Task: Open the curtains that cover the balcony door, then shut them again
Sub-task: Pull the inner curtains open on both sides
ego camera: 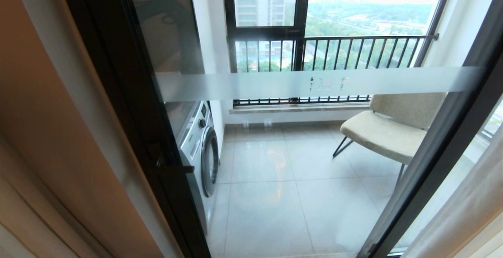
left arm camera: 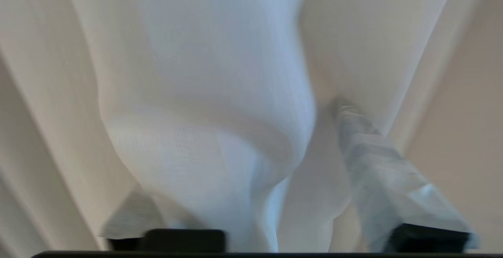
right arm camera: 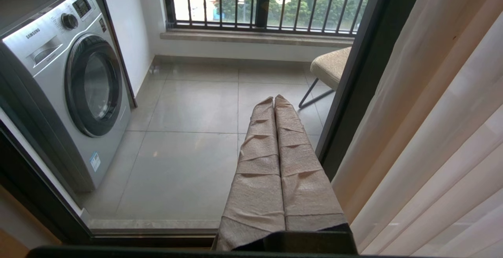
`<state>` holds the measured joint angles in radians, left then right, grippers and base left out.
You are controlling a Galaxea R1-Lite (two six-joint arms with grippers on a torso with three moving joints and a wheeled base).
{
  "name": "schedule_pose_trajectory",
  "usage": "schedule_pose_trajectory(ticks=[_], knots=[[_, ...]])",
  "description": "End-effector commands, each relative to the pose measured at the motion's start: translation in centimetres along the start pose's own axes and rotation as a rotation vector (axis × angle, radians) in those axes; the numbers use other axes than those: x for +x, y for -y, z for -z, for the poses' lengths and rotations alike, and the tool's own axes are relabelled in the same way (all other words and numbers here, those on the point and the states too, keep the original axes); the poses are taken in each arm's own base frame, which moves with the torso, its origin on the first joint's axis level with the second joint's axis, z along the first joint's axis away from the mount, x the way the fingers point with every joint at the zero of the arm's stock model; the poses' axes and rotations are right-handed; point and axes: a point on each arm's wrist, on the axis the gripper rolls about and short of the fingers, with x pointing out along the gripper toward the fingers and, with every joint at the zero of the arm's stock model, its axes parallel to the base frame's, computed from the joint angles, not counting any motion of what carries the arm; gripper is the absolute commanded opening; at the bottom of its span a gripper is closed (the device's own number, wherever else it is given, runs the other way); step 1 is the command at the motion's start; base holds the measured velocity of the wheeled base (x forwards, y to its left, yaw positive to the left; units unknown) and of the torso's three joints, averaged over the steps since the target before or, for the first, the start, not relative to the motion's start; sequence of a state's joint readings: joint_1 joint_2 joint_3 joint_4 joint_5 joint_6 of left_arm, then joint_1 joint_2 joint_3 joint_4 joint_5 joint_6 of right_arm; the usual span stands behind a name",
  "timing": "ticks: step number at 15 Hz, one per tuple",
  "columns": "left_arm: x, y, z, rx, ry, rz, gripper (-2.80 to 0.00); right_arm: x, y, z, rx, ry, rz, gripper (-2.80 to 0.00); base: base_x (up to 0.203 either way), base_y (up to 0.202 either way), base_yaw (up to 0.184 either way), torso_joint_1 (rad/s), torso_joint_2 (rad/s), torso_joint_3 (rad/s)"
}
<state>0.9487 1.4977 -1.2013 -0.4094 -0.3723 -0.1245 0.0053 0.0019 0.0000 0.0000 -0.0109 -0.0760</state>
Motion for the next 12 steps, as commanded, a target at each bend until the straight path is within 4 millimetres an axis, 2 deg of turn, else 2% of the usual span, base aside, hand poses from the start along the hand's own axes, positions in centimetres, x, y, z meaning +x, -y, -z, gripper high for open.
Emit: schedule_pose_trajectory(ticks=[1,5,9,12], knots=[[-2.7,1.2,-1.0,0.013,0.037,0.005,0.0,0.0,0.0,0.0,-0.001,0.0,-0.001,-2.8,0.0,0.0,0.0,0.0,0.0,0.0],[-7.9,3.1,-0.7,0.006,0.02,-0.007,0.0,0.0,0.0,0.0,-0.001,0.0,-0.001,-2.8,0.0,0.0,0.0,0.0,0.0,0.0],[-13.8,5.3,0.8,-0.005,-0.012,-0.008,0.0,0.0,0.0,0.0,-0.001,0.0,-0.001,-2.8,0.0,0.0,0.0,0.0,0.0,0.0],[-15.9,6.0,1.8,-0.022,-0.057,-0.005,0.0,0.0,0.0,0.0,-0.001,0.0,-0.001,-2.8,0.0,0.0,0.0,0.0,0.0,0.0]])
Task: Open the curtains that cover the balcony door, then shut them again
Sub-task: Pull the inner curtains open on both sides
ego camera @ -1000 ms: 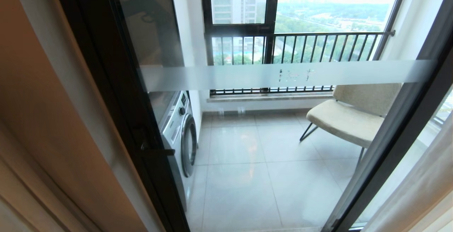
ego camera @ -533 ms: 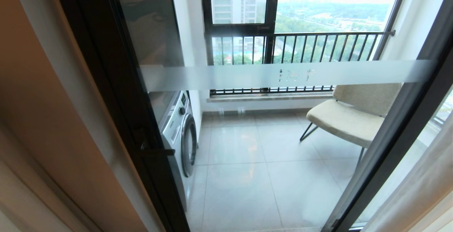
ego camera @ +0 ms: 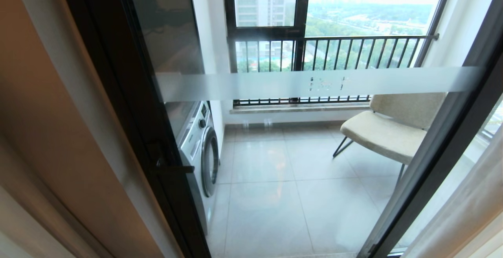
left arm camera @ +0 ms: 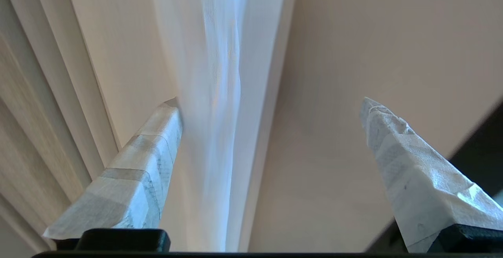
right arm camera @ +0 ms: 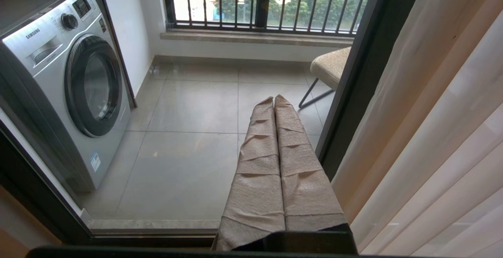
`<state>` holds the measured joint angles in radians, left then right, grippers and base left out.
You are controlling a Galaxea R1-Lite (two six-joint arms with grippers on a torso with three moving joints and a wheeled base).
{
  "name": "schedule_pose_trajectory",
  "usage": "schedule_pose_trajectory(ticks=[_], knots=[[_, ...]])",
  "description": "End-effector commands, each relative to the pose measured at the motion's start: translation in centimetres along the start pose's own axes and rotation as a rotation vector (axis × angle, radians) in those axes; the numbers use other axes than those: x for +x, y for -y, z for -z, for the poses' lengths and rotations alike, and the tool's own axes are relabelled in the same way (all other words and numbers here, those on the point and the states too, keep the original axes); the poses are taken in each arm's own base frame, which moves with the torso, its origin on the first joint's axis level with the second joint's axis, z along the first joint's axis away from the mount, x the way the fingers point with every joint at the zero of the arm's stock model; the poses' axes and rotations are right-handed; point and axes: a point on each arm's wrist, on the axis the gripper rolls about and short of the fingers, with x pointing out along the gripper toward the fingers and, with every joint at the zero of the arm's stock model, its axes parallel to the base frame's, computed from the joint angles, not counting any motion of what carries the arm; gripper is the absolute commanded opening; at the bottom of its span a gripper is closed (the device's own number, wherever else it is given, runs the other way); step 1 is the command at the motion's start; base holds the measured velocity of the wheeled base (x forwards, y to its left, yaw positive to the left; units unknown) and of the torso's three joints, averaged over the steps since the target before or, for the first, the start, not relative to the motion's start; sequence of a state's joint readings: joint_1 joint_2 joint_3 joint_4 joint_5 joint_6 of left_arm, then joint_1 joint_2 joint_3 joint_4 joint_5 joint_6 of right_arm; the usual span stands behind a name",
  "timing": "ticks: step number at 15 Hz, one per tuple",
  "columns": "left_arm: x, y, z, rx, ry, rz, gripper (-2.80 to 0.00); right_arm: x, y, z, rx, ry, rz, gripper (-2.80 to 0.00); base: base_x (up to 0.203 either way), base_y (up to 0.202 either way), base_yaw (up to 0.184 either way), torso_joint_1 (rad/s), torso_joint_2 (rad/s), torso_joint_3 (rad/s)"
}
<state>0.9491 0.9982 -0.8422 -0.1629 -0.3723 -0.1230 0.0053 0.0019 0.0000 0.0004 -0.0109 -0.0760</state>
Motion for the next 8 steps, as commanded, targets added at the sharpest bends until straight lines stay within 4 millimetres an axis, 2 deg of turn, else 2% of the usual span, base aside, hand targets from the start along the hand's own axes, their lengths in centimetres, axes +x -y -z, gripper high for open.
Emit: schedule_pose_trajectory(ticks=[1,2,3,4,8], knots=[[-2.2,0.9,-0.1,0.015,0.04,0.008,0.0,0.0,0.0,0.0,-0.001,0.001,-0.001,-2.8,0.0,0.0,0.0,0.0,0.0,0.0],[-2.2,0.9,-0.1,0.015,0.04,0.008,0.0,0.0,0.0,0.0,-0.001,0.001,-0.001,-2.8,0.0,0.0,0.0,0.0,0.0,0.0],[-2.2,0.9,0.0,0.014,0.037,0.008,-1.73,0.0,0.0,0.0,-0.001,0.001,-0.001,-2.8,0.0,0.0,0.0,0.0,0.0,0.0],[-2.2,0.9,0.1,0.013,0.036,0.006,-2.8,0.0,0.0,0.0,-0.001,0.001,-0.001,-2.8,0.0,0.0,0.0,0.0,0.0,0.0],[-2.5,0.9,1.0,0.006,0.018,0.012,-2.8,0.0,0.0,0.0,-0.001,0.001,-0.001,-2.8,0.0,0.0,0.0,0.0,0.0,0.0]])
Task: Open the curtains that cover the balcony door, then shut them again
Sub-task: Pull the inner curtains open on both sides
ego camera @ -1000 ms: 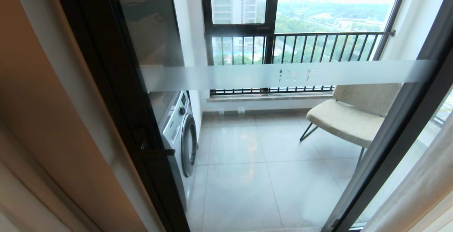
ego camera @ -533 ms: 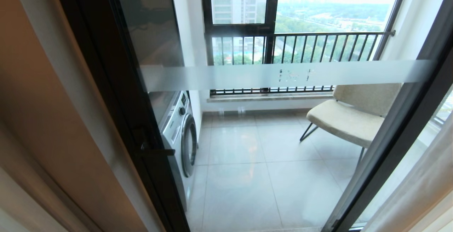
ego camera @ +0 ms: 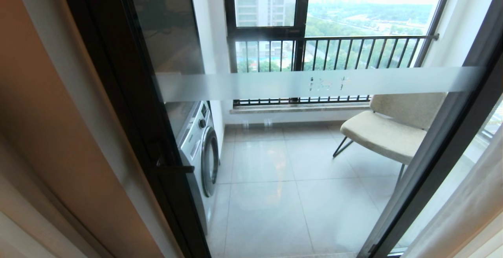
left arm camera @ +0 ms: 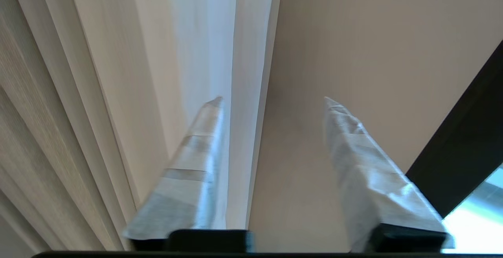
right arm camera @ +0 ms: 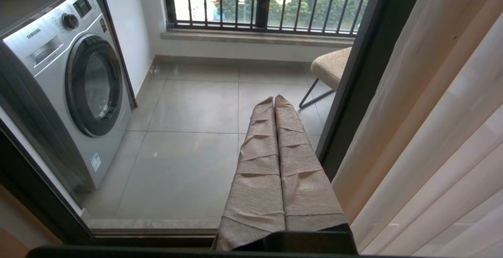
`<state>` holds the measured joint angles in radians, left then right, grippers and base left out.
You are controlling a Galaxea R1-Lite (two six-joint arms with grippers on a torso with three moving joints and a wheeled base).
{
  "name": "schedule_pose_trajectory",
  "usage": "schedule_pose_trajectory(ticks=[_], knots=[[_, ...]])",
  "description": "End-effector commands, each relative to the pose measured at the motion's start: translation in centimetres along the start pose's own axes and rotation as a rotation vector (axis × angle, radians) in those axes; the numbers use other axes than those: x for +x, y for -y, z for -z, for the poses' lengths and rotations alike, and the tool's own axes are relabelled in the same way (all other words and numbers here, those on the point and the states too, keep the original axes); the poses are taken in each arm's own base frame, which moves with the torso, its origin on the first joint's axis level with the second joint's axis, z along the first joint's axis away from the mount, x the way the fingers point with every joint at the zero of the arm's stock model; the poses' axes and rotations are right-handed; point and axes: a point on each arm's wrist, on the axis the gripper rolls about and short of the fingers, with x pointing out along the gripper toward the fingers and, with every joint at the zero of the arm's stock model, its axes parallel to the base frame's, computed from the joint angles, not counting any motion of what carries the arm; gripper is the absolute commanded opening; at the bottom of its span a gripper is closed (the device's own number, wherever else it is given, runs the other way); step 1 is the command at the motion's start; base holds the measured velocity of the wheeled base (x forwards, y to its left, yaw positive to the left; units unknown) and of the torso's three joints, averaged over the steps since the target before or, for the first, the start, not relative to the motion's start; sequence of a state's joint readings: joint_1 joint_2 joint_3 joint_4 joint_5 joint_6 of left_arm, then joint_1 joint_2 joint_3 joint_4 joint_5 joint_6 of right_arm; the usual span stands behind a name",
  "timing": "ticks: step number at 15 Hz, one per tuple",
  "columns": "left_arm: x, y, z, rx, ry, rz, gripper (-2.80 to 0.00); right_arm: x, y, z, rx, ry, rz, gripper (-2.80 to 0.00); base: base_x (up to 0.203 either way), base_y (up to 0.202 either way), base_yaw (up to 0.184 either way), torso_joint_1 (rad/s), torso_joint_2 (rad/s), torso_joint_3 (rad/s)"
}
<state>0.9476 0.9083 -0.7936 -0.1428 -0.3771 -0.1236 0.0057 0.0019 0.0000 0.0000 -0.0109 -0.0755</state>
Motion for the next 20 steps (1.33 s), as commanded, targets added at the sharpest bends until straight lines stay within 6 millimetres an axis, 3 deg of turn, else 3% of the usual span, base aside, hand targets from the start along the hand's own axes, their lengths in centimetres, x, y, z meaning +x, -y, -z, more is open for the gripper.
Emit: schedule_pose_trajectory(ticks=[1,12,14,17,20], knots=[[-0.4,0.1,0.5,-0.001,-0.002,0.004,-2.8,0.0,0.0,0.0,-0.001,0.0,0.0,-2.8,0.0,0.0,0.0,0.0,0.0,0.0],[0.3,2.5,3.4,0.041,-0.134,0.335,-2.8,0.0,0.0,0.0,-0.001,0.0,0.0,-2.8,0.0,0.0,0.0,0.0,0.0,0.0],[0.2,3.0,4.9,0.047,-0.183,0.42,-2.8,0.0,0.0,0.0,-0.001,0.0,0.0,-2.8,0.0,0.0,0.0,0.0,0.0,0.0],[-1.0,5.4,7.2,0.063,-0.276,0.675,-2.8,0.0,0.0,0.0,-0.001,0.0,0.0,-2.8,0.0,0.0,0.0,0.0,0.0,0.0],[-4.1,6.2,10.4,0.138,-0.387,0.8,-2.8,0.0,0.0,0.0,-0.001,0.0,0.0,-2.8,0.0,0.0,0.0,0.0,0.0,0.0]])
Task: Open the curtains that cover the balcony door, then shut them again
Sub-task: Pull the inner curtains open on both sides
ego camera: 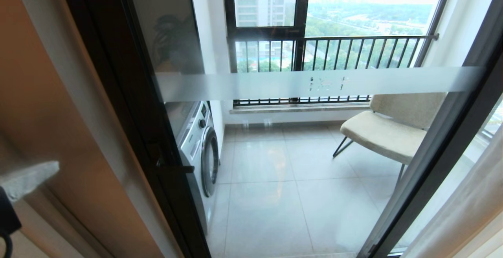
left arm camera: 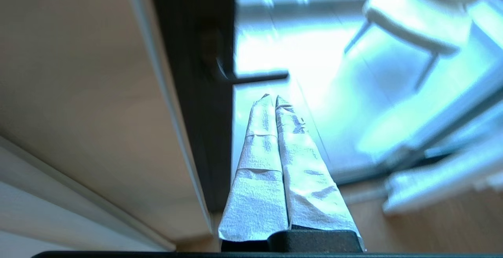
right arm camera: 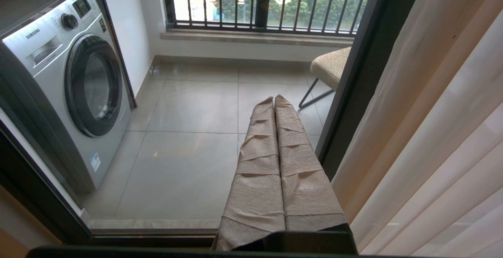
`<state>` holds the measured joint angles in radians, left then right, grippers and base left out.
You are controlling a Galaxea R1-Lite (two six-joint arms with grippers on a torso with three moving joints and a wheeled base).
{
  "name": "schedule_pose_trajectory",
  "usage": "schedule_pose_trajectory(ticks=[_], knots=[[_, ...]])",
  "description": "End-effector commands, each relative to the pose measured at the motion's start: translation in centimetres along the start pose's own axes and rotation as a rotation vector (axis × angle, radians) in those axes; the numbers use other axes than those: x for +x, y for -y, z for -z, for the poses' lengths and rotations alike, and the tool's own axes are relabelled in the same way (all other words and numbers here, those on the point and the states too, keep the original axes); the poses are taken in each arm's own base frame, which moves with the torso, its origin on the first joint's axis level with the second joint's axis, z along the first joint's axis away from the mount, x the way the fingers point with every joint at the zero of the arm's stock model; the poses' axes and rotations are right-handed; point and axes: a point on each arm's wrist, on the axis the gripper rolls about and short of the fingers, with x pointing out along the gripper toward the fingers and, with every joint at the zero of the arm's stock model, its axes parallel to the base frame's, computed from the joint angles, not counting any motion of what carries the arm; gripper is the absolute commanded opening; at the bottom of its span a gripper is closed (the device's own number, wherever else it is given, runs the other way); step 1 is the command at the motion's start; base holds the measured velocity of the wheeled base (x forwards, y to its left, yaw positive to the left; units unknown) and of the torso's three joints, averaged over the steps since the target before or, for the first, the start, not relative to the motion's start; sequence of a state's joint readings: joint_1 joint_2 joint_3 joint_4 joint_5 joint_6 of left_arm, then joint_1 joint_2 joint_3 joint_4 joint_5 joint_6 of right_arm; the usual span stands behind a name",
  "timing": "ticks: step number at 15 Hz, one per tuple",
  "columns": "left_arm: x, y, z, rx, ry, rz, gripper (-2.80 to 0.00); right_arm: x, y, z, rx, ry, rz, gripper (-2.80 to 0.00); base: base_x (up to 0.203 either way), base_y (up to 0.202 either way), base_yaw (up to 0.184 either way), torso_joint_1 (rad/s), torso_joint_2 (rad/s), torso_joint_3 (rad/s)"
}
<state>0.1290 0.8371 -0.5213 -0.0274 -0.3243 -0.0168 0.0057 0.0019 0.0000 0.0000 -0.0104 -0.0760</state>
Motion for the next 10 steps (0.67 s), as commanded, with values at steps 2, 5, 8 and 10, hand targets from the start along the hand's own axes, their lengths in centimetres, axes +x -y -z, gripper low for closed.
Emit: schedule_pose_trajectory(ticks=[2,5,8,10], knots=[[-2.5,1.4,6.0,0.067,-0.056,0.029,-2.8,0.0,0.0,0.0,-0.001,0.0,0.0,-2.8,0.0,0.0,0.0,0.0,0.0,0.0],[-4.5,1.0,10.9,0.064,-0.008,-0.03,-2.8,0.0,0.0,0.0,-0.001,0.0,0.0,-2.8,0.0,0.0,0.0,0.0,0.0,0.0],[-5.1,0.7,14.5,0.044,0.09,-0.153,-2.8,0.0,0.0,0.0,-0.001,0.0,0.0,-2.8,0.0,0.0,0.0,0.0,0.0,0.0],[-5.2,0.7,15.0,0.043,0.124,-0.203,-2.8,0.0,0.0,0.0,-0.001,0.0,0.0,-2.8,0.0,0.0,0.0,0.0,0.0,0.0]])
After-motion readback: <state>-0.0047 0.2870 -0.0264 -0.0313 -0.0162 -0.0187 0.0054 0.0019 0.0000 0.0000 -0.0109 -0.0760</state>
